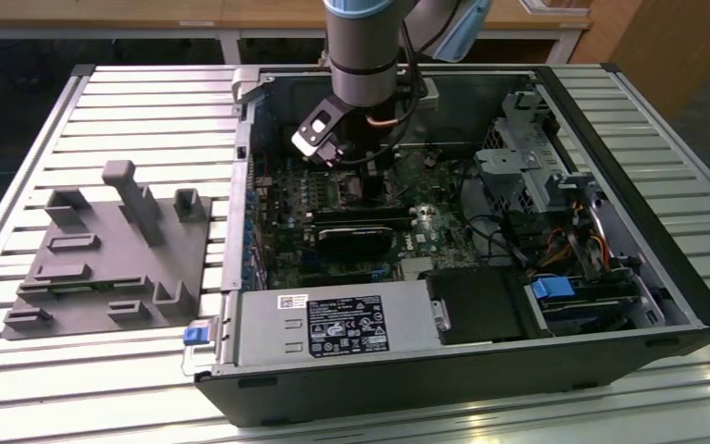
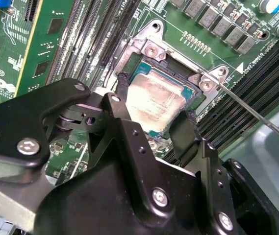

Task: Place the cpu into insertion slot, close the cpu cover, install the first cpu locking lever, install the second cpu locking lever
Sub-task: 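Place the cpu into insertion slot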

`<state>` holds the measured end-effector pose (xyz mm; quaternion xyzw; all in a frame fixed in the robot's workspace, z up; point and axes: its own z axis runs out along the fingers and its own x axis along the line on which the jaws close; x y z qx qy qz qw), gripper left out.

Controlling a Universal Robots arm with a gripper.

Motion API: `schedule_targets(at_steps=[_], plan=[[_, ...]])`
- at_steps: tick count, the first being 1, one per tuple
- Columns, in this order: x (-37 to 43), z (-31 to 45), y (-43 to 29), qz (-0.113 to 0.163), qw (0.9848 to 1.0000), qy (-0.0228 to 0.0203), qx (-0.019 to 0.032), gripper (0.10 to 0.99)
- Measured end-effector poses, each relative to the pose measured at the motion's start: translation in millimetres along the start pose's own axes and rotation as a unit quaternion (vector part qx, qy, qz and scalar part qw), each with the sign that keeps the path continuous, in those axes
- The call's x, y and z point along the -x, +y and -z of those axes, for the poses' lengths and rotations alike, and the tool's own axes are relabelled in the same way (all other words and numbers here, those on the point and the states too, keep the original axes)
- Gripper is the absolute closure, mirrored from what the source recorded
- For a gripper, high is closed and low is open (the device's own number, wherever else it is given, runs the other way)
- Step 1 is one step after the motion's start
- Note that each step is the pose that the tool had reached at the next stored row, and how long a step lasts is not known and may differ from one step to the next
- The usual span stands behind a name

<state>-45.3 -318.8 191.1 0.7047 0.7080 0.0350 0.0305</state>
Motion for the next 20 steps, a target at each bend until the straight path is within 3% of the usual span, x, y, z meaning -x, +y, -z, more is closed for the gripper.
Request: schedule_targets(at_steps=[7, 13, 18, 20], plan=[[-1.3, 0.1, 0.0, 0.000, 1.0000, 0.0000, 0.0000, 0.475], [-1.4, 8.2, 0.8, 0.000, 1.0000, 0.0001, -0.0008, 0.475], [-1.2, 16.1, 3.2, 0.000, 0.9999, 0.0000, -0.0104, 0.490], [0.0, 17.3, 3.8, 0.000, 0.9999, 0.0001, -0.0139, 0.616]])
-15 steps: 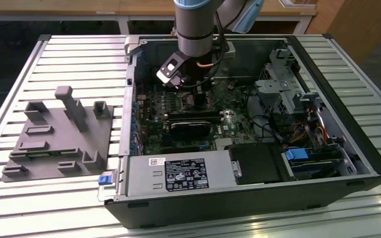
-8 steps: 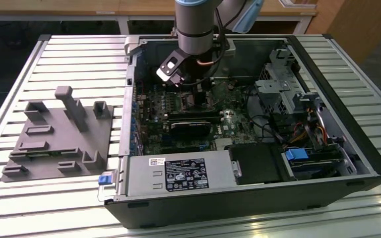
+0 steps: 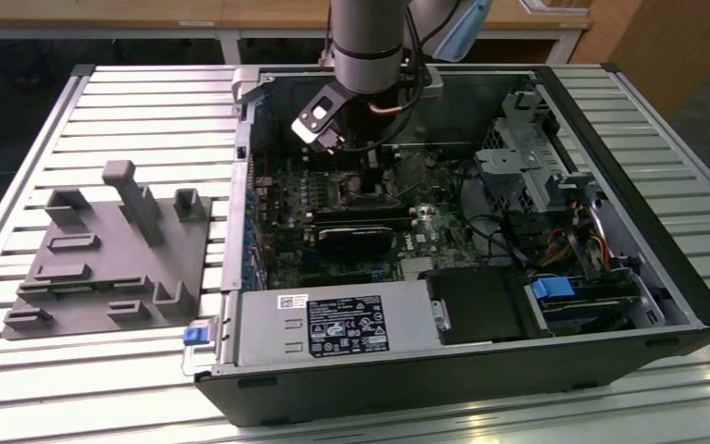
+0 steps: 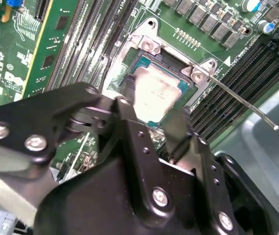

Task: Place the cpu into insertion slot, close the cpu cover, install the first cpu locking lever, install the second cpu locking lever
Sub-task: 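Place the cpu into insertion slot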

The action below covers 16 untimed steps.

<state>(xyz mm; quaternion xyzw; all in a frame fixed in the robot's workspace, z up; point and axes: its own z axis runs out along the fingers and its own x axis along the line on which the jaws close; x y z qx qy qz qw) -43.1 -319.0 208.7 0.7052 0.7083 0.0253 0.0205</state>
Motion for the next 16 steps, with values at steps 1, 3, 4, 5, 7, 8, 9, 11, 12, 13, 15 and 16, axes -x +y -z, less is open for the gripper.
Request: schedule_targets(at_steps=[1, 3, 4, 5, 7, 8, 9, 11, 12, 13, 15, 16], plan=[[0.9, 0.5, 0.2, 0.000, 1.0000, 0.0000, -0.0013, 0.616], [2.0, 1.1, 0.6, 0.000, 1.0000, 0.0000, -0.0038, 0.729], [2.3, 1.3, 1.1, 0.000, 1.0000, 0.0000, -0.0052, 0.788], [2.4, 1.3, 1.9, 0.000, 1.0000, 0.0000, -0.0068, 0.788], [2.5, 1.1, 4.8, 0.000, 0.9999, 0.0001, -0.0104, 0.847], [2.5, 1.0, 6.1, 0.000, 0.9999, 0.0001, -0.0114, 0.906], [2.5, 1.0, 7.1, 0.000, 0.9999, 0.0000, -0.0120, 0.965], [2.5, 1.2, 7.3, 0.000, 0.9999, -0.0001, -0.0124, 0.965], [2.5, 1.5, 7.4, 0.000, 0.9999, -0.0001, -0.0125, 0.980], [2.5, 1.7, 7.4, 0.000, 0.9999, 0.0000, -0.0125, 0.980], [2.5, 1.7, 7.5, 0.000, 0.9999, 0.0002, -0.0125, 0.980], [2.5, 1.9, 7.5, 0.000, 0.9999, 0.0001, -0.0126, 0.980]])
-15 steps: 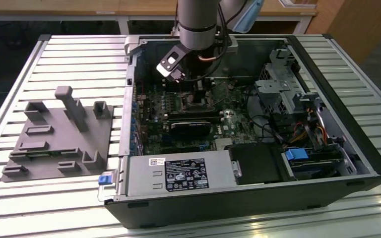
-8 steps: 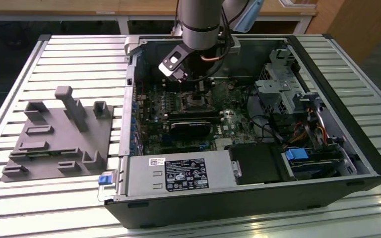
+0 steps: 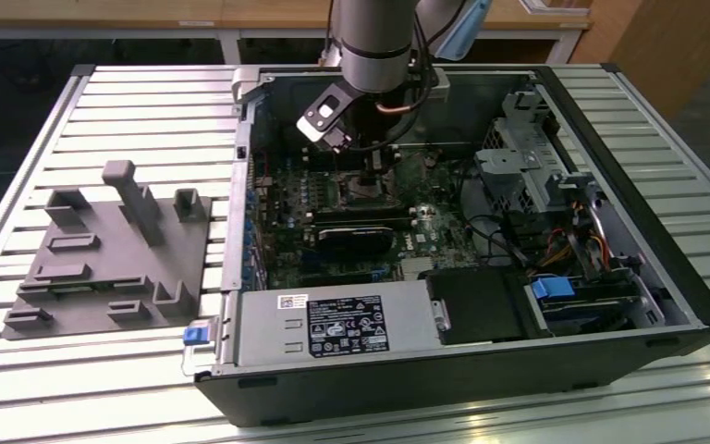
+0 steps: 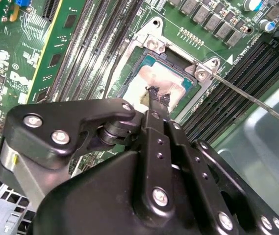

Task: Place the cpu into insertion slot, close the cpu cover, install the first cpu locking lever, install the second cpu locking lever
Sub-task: 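Place the cpu into insertion slot, then close the cpu cover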

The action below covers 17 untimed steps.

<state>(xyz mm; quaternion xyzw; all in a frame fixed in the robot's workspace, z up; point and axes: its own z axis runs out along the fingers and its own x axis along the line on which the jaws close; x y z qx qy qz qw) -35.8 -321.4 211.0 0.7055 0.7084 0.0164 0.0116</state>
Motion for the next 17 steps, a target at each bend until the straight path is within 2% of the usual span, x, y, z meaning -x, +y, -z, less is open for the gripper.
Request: schedule_targets(at_steps=[17], plan=[[0.0, 4.8, 0.2, 0.000, 1.0000, 0.0000, -0.0002, 0.980]])
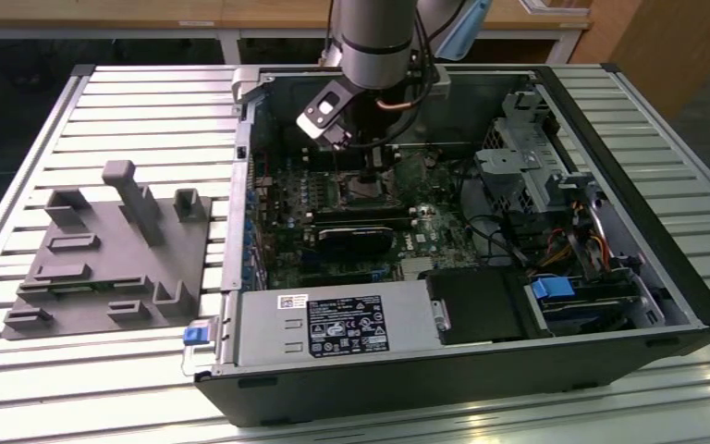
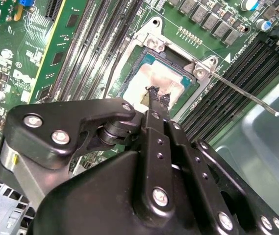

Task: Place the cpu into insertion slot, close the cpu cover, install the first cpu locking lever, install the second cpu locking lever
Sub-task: 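Close the cpu cover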

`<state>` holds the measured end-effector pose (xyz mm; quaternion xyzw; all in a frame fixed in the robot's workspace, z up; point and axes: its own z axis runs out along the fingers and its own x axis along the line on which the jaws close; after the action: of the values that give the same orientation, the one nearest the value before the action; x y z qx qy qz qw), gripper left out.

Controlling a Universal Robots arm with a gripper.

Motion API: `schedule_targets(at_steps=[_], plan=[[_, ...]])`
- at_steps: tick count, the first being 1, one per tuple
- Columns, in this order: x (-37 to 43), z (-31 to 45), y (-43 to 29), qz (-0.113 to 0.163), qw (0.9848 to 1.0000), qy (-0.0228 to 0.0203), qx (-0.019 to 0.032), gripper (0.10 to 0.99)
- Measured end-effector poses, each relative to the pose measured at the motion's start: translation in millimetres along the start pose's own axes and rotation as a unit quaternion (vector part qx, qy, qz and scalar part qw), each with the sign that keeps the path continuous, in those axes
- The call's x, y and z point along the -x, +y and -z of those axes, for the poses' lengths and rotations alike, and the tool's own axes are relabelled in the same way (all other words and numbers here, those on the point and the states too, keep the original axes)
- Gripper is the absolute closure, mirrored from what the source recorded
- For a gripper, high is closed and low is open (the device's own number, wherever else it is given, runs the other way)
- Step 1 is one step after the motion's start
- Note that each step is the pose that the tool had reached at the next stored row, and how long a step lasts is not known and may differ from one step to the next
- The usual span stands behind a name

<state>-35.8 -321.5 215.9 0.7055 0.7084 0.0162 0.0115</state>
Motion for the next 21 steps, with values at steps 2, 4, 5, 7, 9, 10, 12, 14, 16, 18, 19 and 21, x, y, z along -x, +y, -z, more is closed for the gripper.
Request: schedule_targets(at_steps=[2, 4, 5, 7, 9, 10, 12, 14, 16, 18, 19, 21], plan=[[0.0, 1.1, 0.1, 0.000, 1.0000, 0.0001, 0.0000, 0.980], [0.0, 2.1, 0.1, 0.000, 1.0000, 0.0001, 0.0000, 0.980], [0.0, 2.6, 0.1, 0.000, 1.0000, 0.0001, 0.0000, 0.980], [0.0, 3.7, 0.2, 0.000, 1.0000, 0.0001, 0.0000, 0.980], [0.0, 5.6, 0.2, 0.000, 1.0000, 0.0001, 0.0000, 0.980], [-0.1, 6.3, 0.3, 0.000, 1.0000, 0.0001, 0.0000, 0.980], [0.0, 7.8, 0.3, 0.000, 1.0000, 0.0001, -0.0001, 0.980], [-0.1, 10.1, 0.4, 0.000, 1.0000, 0.0002, 0.0000, 0.980], [-0.1, 13.0, 0.5, 0.000, 1.0000, 0.0001, 0.0000, 0.980], [-0.1, 16.5, 0.7, 0.000, 1.0000, 0.0001, -0.0001, 0.980], [-0.1, 18.6, 0.7, 0.000, 1.0000, 0.0002, 0.0000, 0.980], [0.0, 21.3, 0.9, 0.000, 1.0000, 0.0006, 0.0000, 0.980]])
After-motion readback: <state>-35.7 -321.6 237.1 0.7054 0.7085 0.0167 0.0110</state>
